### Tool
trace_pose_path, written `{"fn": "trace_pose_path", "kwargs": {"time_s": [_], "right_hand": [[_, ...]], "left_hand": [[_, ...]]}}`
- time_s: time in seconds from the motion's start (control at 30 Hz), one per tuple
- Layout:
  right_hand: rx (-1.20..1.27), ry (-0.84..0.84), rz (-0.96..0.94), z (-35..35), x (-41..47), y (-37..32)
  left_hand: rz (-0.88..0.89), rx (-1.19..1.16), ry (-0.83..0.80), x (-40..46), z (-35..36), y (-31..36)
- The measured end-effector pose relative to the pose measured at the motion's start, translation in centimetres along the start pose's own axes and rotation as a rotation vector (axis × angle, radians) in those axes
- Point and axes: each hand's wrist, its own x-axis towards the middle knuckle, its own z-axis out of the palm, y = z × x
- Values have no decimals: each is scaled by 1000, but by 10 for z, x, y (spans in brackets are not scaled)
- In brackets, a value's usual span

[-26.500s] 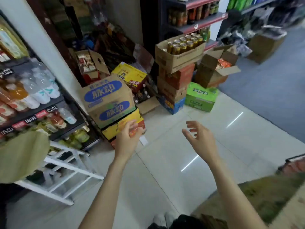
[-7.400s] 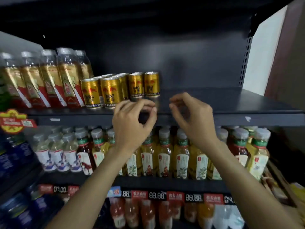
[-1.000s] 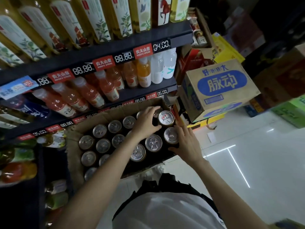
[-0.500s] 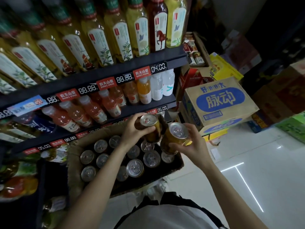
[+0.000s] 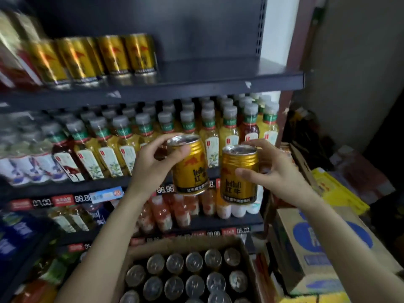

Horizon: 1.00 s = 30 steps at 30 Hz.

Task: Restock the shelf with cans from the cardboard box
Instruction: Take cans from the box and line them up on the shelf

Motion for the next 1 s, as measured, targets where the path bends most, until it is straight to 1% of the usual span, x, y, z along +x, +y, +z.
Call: {"fn": "trace_pose_path", "kwargs": {"time_s": [0.13, 0.27, 0.37, 0.43, 0.57, 0.73, 0.87, 1.0], "right_hand": [[74, 3, -188, -11, 45, -60], [121, 58, -330, -12, 91, -105], [109, 86, -406, -15, 129, -124], [50, 111, -424, -15, 153, -133], [-39, 146, -356, -14, 196, -131], [-3, 147, -250, -17, 234, -111], [51, 122, -180, -20, 256, -98], [41, 108, -125, -21, 267, -83]], "left_hand": [[137, 65, 112, 25, -29, 46], [272, 121, 187, 63, -48, 80], [321, 150, 248, 97, -58, 91], [324, 188, 271, 120, -61, 92], [276, 338, 258, 166, -64, 84], [210, 455, 163, 207, -59, 75], [208, 537, 92, 229, -55, 63], [176, 575, 33, 241, -53, 53]]}}
